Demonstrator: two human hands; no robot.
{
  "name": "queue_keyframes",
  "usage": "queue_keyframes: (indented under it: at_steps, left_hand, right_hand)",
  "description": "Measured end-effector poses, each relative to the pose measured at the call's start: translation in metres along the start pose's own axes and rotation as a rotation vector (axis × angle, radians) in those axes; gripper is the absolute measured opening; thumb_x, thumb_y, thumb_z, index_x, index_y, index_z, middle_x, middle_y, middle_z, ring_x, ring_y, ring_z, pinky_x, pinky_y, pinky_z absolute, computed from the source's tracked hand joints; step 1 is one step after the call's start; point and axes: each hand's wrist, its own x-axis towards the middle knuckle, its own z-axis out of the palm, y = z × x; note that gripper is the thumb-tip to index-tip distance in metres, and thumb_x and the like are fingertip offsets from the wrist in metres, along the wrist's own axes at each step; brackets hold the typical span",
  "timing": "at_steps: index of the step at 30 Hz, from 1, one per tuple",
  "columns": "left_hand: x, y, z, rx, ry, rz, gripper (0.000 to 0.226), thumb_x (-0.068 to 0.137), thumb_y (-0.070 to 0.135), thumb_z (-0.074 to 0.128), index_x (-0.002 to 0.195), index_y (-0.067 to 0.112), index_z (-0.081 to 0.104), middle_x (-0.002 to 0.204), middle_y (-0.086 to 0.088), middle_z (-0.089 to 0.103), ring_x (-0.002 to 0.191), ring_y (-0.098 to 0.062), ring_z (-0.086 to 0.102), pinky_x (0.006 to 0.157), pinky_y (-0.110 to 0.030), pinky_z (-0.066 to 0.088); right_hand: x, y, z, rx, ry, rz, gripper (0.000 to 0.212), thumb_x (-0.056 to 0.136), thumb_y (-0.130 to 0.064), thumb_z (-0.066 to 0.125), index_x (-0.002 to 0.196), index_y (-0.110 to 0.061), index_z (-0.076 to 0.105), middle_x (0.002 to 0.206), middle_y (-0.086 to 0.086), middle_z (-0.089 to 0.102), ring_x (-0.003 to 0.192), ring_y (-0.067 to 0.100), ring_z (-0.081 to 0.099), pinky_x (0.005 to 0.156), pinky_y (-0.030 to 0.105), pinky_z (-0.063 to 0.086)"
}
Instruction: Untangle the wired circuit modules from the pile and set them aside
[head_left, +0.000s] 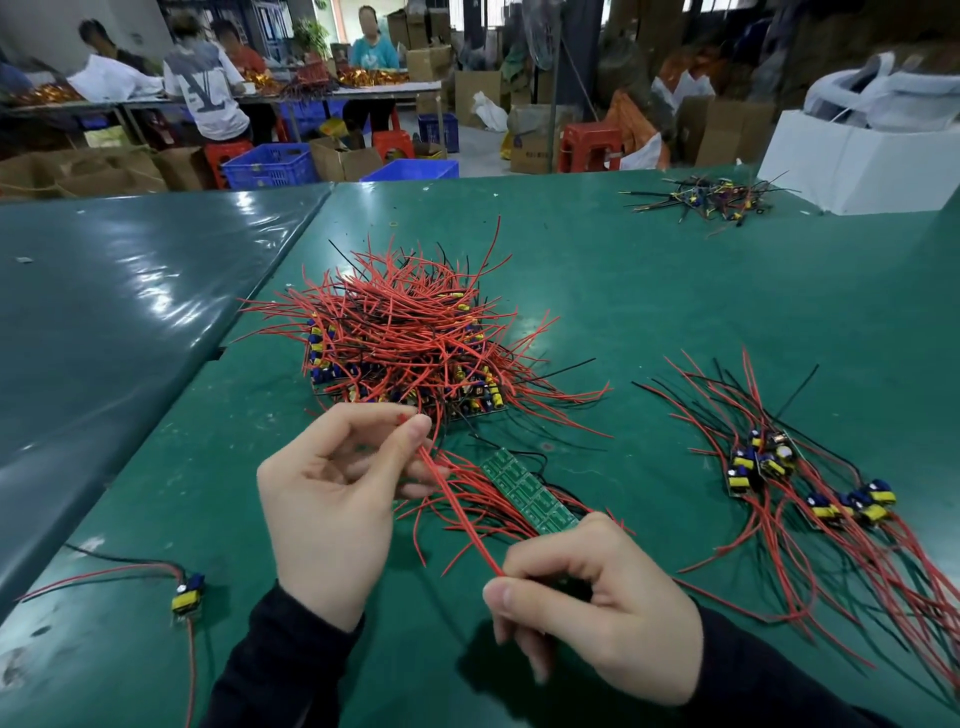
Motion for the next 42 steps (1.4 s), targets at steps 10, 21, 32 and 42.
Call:
queue_keyframes:
  at_steps: [10, 21, 32, 42]
  left_hand:
    - [0.001, -0.007, -0.003, 0.224, -0.124, 0.211, 0.018, 0.079, 0.006, 0.071, 0.066, 0.014, 0.060, 0.061, 0.001, 0.064, 0.051, -0.019, 0.066, 0.046, -0.035, 0.055]
    - [-0.002, 0.003, 0.002, -0.210, -0.110, -0.206, 0.014, 0.070, 0.015, 0.075, 0.080, 0.011, 0.066, 0.067, -0.011, 0.069, 0.055, -0.024, 0.069, 0.049, -0.024, 0.053]
    - [-0.009, 0.006, 0.005, -0.208, -0.582, -0.478, 0.031, 0.053, 0.009, 0.081, 0.083, 0.006, 0.076, 0.074, -0.013, 0.072, 0.062, -0.016, 0.067, 0.056, -0.021, 0.053]
    - [-0.010, 0.009, 0.007, -0.324, -0.349, -0.552, 0.021, 0.050, 0.016, 0.077, 0.069, 0.006, 0.075, 0.064, -0.014, 0.068, 0.057, -0.019, 0.066, 0.054, -0.023, 0.055]
  right_hand:
    - [-0.001, 0.000, 0.001, 0.048, -0.073, -0.001, 0.031, 0.092, -0.022, 0.058, 0.065, -0.009, 0.065, 0.046, 0.009, 0.059, 0.042, 0.011, 0.051, 0.052, 0.022, 0.043]
    - [0.001, 0.006, 0.004, 0.038, -0.030, -0.014, 0.032, 0.093, -0.026, 0.056, 0.068, -0.007, 0.065, 0.047, 0.000, 0.058, 0.043, 0.011, 0.052, 0.054, 0.024, 0.044]
    - [0.006, 0.009, -0.003, 0.141, 0.129, 0.025, 0.030, 0.089, -0.022, 0.053, 0.067, -0.003, 0.064, 0.044, -0.002, 0.056, 0.040, 0.006, 0.044, 0.050, 0.013, 0.037]
    - [0.004, 0.003, -0.003, 0.193, -0.021, 0.041, 0.029, 0.090, -0.022, 0.054, 0.064, -0.013, 0.064, 0.043, -0.004, 0.054, 0.040, 0.007, 0.043, 0.050, 0.014, 0.036]
